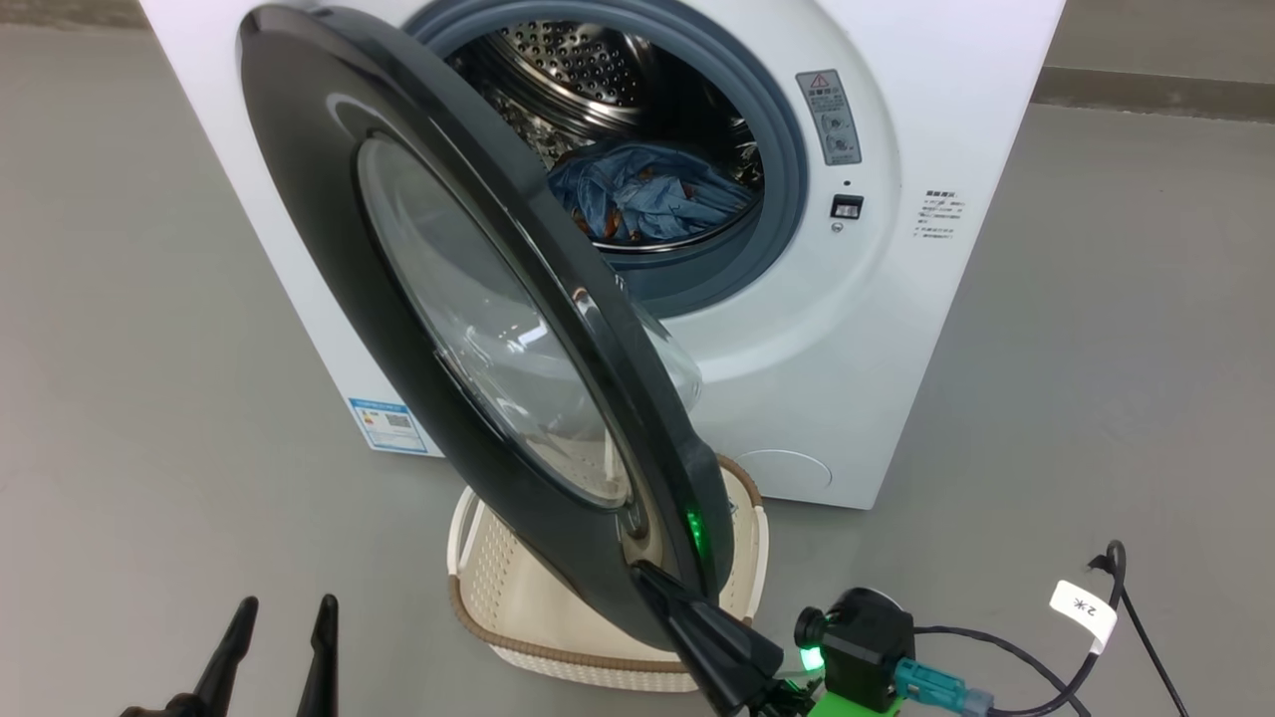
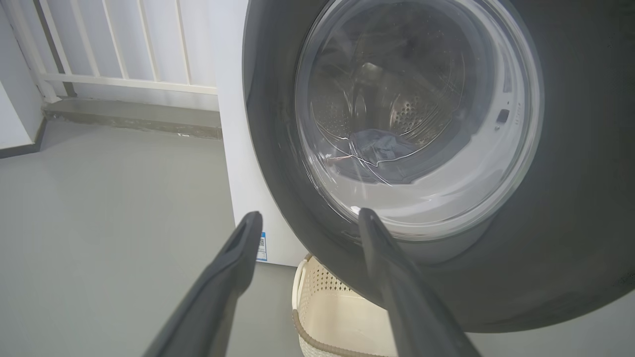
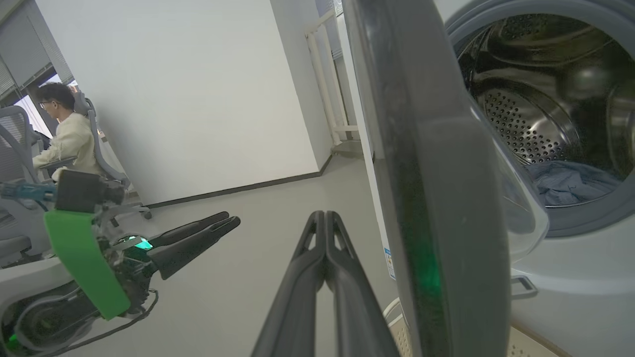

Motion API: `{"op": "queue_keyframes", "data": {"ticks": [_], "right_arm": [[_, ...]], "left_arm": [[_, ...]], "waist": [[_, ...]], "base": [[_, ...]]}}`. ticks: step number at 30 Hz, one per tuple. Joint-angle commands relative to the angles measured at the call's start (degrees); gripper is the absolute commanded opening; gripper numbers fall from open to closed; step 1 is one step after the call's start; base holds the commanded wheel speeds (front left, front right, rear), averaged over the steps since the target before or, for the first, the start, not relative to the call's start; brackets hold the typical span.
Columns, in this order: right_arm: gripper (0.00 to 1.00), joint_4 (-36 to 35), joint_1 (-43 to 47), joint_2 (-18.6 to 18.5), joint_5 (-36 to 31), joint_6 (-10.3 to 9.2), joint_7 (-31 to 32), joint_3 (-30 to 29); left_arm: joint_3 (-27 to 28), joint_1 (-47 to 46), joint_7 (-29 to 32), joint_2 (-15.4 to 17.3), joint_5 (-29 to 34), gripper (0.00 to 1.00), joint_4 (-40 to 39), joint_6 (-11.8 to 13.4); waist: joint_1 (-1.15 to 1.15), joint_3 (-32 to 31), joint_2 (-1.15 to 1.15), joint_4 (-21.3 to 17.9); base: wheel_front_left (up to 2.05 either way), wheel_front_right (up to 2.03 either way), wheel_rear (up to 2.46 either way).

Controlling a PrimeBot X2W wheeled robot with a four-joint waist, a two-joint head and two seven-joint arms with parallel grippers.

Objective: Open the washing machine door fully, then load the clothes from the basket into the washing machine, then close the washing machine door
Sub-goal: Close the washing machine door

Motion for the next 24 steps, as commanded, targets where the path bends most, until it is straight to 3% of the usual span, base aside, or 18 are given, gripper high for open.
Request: {"op": "queue_keyframes", "data": {"ticks": [1, 11, 24], "right_arm": [[0.00, -0.23, 0.08, 0.54, 0.86, 0.08, -0.27, 0.63], [0.00, 3.21, -0.68, 0.45, 1.23, 0.08, -0.27, -1.46], [0.00, 3.55, -2.94, 0.50, 0.82, 0.08, -0.27, -9.06]], "left_arm": [[2.05, -2.21, -0.37, 0.49, 0.39, 1.00, -1.33, -0.14], [1.79, -3.11, -0.37, 0.15, 0.29, 1.00, -1.38, -0.14], [1.29, -5.10, -0.37, -0.79, 0.28, 1.00, -1.97, -0.14]], "waist": [[0.00, 0.22, 0.00, 0.17], [0.00, 1.45, 0.00, 0.70], [0.00, 4.55, 0.00, 0.91]], "base": [[0.00, 0.00, 0.00], [0.00, 0.00, 0.00], [0.00, 0.00, 0.00]]}}
